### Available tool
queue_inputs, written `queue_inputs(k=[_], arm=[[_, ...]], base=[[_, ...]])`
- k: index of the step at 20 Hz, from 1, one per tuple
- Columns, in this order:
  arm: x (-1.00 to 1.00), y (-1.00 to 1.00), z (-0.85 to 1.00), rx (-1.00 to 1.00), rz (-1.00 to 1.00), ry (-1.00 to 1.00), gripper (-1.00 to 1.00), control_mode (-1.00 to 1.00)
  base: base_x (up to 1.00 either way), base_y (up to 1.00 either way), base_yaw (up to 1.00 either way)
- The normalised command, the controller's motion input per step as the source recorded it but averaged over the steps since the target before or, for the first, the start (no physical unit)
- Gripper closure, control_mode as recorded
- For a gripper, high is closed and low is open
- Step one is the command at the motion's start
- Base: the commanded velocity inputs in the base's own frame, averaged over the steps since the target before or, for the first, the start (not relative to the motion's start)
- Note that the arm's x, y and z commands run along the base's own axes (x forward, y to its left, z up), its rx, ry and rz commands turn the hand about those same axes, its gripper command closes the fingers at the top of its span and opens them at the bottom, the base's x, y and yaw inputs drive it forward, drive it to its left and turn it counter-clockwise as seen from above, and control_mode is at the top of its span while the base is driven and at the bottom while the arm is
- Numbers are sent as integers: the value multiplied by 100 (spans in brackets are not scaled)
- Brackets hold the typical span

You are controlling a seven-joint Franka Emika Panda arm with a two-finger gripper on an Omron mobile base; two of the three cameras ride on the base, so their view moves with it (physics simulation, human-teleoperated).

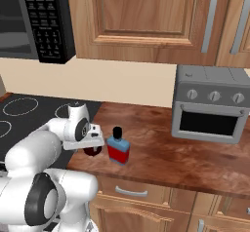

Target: Place the microwavable item in the microwave. Then, close the microwave door and press the start button.

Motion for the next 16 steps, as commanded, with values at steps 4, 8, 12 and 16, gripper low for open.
queue_inputs(k=[4, 8, 12, 16], arm=[[1, -4, -3, 0, 0, 1, -100, -100], [8, -6, -13, 0, 0, 2, -100, -100], [0, -14, -12, 0, 0, 1, -100, -100], [5, -2, -10, 0, 0, 2, -100, -100]], base=[[0, 0, 0], [0, 0, 0], [0, 0, 0], [0, 0, 0]])
